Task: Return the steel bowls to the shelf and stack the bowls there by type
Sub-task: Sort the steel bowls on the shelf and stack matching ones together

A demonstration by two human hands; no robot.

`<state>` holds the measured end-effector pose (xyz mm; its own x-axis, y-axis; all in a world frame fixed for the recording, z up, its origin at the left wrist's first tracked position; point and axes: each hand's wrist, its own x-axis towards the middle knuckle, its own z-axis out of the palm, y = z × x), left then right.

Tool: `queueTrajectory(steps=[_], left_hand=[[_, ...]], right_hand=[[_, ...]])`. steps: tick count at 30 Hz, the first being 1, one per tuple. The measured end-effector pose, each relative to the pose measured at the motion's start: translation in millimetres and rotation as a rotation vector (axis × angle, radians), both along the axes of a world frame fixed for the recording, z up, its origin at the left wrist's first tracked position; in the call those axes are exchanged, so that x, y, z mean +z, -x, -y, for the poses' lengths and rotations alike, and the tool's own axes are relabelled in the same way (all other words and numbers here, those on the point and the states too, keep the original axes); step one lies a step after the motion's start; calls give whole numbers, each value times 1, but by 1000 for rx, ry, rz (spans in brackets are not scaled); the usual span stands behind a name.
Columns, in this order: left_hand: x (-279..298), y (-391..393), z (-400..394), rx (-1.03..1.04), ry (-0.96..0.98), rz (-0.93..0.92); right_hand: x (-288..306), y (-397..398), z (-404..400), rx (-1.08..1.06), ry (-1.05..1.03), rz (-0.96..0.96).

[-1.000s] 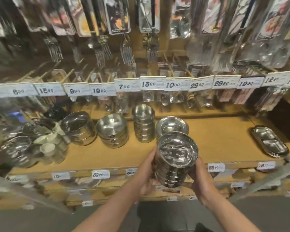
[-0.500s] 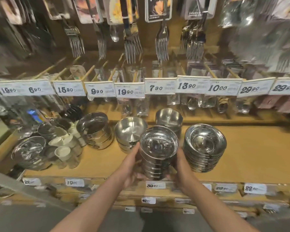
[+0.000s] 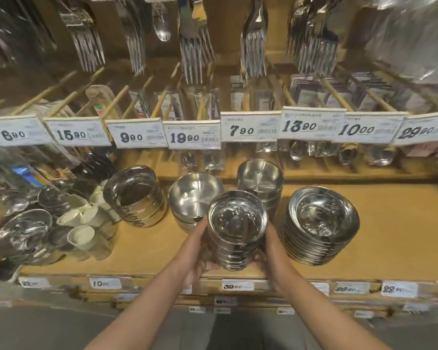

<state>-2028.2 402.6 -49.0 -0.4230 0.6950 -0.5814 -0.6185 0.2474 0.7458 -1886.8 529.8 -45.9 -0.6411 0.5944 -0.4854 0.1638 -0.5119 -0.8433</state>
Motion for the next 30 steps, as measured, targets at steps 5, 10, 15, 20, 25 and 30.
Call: queueTrajectory(steps=[5,10,15,20,25,30], left_hand=[[0,-9,2,53,-3,1],[0,-13,5,81,-10,-22],[2,-26,14,136,60,-4],[-5,-57,25,254,192,13],[-13,-115,10,328,267,21],[-15,-177,-34,336,279,46]], right_hand=[[5,0,1,26,0,8],[10,-4,-1,77,-7,21],[8,-28,-2,107,3,89],[-7,-77,-6,125,-10,195],[-15,-136,-24,191,-239,273],[-14,-188,-72,245,-301,313]])
